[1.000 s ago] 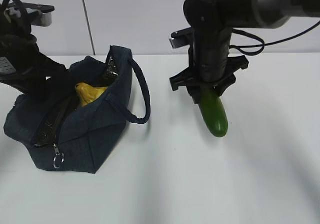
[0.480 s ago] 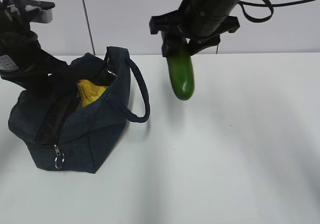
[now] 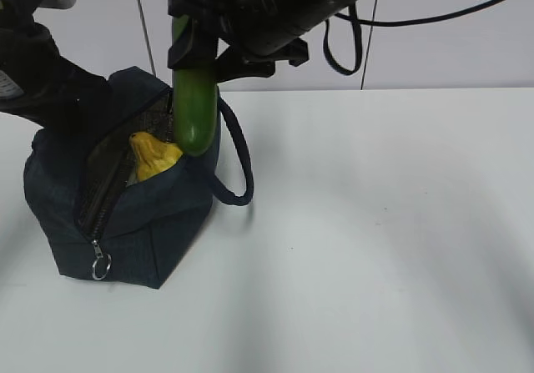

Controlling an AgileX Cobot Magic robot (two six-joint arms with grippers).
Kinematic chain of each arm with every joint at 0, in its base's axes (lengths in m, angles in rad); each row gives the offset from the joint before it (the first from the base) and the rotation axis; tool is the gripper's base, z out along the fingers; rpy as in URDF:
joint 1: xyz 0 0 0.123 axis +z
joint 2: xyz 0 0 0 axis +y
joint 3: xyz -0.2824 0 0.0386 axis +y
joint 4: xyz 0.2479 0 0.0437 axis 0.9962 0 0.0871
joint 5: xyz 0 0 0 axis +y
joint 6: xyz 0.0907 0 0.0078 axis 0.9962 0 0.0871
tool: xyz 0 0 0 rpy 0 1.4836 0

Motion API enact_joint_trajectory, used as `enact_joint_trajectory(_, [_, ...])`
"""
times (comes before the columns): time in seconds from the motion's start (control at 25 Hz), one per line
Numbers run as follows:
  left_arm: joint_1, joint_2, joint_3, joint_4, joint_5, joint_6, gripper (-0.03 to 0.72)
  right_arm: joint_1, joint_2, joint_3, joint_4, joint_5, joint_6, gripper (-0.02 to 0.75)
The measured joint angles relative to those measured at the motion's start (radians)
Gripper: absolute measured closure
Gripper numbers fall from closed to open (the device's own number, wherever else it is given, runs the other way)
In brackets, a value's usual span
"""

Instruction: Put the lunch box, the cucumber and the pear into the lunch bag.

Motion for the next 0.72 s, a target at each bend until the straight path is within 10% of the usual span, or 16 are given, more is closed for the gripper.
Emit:
enact_joint_trajectory(0.36, [0.000, 0.000, 0.000, -0.020, -0.018, 0.000, 0.687, 0.032, 0.101, 0.000, 0.351, -0.048, -0.238, 0.334])
enact_joint_trajectory(0.72, [0.000, 0.000, 0.000, -0.022, -0.034, 0.000, 0.687, 0.049, 0.124, 0.000, 0.298, -0.060, -0.271, 0.334])
